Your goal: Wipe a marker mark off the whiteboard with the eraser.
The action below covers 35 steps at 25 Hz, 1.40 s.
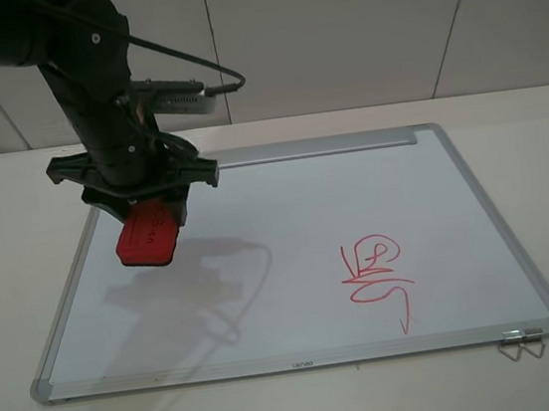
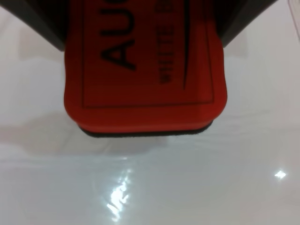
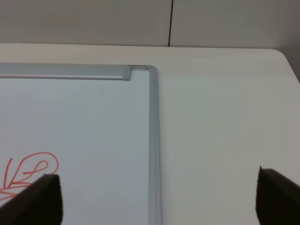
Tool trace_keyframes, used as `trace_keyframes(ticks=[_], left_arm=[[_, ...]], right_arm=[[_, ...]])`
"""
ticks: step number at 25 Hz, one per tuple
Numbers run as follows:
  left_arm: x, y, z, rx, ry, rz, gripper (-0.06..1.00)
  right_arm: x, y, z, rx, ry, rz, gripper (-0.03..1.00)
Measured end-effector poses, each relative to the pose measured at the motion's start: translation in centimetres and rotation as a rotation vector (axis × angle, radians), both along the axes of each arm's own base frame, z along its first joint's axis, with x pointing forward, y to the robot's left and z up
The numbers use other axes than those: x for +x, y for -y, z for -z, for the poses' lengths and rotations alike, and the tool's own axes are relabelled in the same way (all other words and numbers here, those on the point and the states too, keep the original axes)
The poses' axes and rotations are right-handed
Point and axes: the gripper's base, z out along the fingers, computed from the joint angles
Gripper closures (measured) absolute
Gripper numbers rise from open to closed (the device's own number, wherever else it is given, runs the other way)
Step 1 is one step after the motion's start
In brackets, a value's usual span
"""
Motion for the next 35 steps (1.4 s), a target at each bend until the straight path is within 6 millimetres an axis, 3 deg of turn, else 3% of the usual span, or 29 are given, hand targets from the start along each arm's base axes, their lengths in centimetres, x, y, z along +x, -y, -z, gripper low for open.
trace_keyframes(ticks=[8, 14, 25, 29, 32, 35], left_arm=[[-3.9, -5.7, 5.6, 0.022, -0.082, -0.072, 0.37], [-4.2, -7.7, 7.0, -0.007, -0.064, -0.128, 0.37], [-3.6, -7.4, 6.9, -0.055, 0.005, -0.118, 0.37], [-3.5, -7.3, 6.8, -0.057, 0.005, -0.128, 0.28], [-2.5, -6.9, 5.0, -0.063, 0.030, -0.137, 0.25], [-1.4, -6.6, 1.2, -0.086, 0.097, -0.129, 0.25]], right_arm=[[0.0, 0.0, 0.0, 0.000, 0.000, 0.000, 0.26], [0.0, 0.0, 0.0, 0.000, 0.000, 0.000, 0.26], [0.0, 0.0, 0.0, 0.000, 0.000, 0.000, 0.26], [0.0, 0.0, 0.0, 0.000, 0.000, 0.000, 0.26], [0.0, 0.0, 0.0, 0.000, 0.000, 0.000, 0.26], [0.0, 0.0, 0.0, 0.000, 0.000, 0.000, 0.26]])
